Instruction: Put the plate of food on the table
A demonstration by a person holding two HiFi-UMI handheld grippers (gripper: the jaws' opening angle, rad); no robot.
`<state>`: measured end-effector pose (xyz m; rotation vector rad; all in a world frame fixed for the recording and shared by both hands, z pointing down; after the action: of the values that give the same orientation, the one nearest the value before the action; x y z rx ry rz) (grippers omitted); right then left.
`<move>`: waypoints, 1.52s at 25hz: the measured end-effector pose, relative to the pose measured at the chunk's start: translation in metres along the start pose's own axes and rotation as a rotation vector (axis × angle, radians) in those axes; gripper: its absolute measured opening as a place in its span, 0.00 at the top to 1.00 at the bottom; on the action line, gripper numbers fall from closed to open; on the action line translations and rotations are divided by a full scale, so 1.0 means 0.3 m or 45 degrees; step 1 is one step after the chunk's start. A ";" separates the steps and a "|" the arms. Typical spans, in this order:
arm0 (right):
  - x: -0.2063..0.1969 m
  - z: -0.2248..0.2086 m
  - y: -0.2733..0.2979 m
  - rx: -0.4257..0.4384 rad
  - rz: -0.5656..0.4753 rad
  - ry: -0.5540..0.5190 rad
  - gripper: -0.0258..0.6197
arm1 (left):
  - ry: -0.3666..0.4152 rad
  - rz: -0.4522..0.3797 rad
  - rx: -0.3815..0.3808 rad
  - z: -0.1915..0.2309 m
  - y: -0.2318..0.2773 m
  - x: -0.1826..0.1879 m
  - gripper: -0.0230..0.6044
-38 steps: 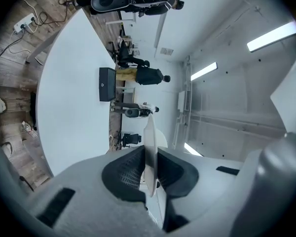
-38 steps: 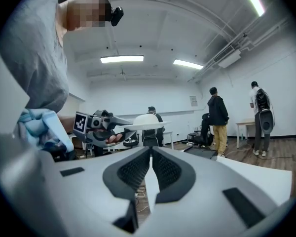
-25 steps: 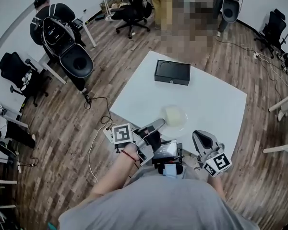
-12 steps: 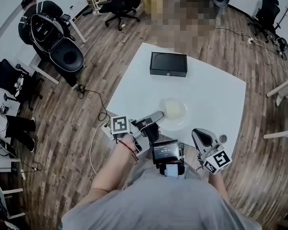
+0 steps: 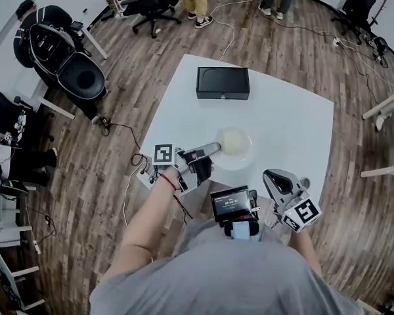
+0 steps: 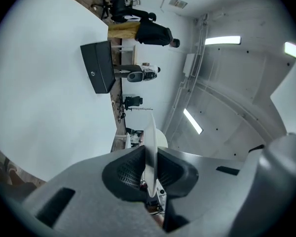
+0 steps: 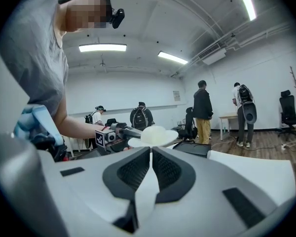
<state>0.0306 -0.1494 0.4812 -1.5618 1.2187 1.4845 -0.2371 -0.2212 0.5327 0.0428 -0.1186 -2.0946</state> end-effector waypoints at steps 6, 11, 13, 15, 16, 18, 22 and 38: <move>-0.034 -0.030 -0.012 -0.010 0.018 0.007 0.91 | 0.016 0.093 0.073 0.116 0.096 0.026 0.90; -0.026 -0.069 0.004 -0.019 0.026 -0.004 0.91 | -0.014 0.134 0.101 0.233 0.186 0.061 0.90; -0.017 -0.067 0.003 -0.028 0.023 -0.001 0.91 | -0.013 0.143 0.121 0.289 0.210 0.068 0.90; -0.010 -0.060 -0.002 -0.042 0.018 0.007 0.91 | -0.025 0.145 0.140 0.342 0.228 0.067 0.90; -0.007 -0.058 -0.006 -0.049 0.018 0.010 0.91 | -0.038 0.148 0.143 0.363 0.235 0.063 0.90; -0.003 -0.060 -0.020 -0.060 0.027 0.009 0.91 | -0.056 0.162 0.126 0.396 0.258 0.057 0.90; -0.014 -0.071 -0.065 -0.075 0.052 0.011 0.91 | -0.051 0.196 0.104 0.455 0.316 0.042 0.90; -0.041 -0.125 -0.141 -0.154 0.099 0.044 0.91 | -0.042 0.266 0.303 0.660 0.439 0.065 0.90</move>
<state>0.0846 -0.1667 0.4929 -1.6418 1.2421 1.6138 -0.1494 -0.2903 0.7433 0.1342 -0.3764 -1.8642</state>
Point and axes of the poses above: the fingertips, and each gripper's own axes: y forward along the fingers, z to its left, x out of its top, the point moved 8 cm from there along -y, backward along the fingers, and after that the axes turned 13 degrees about x, right-handed, at the moved point
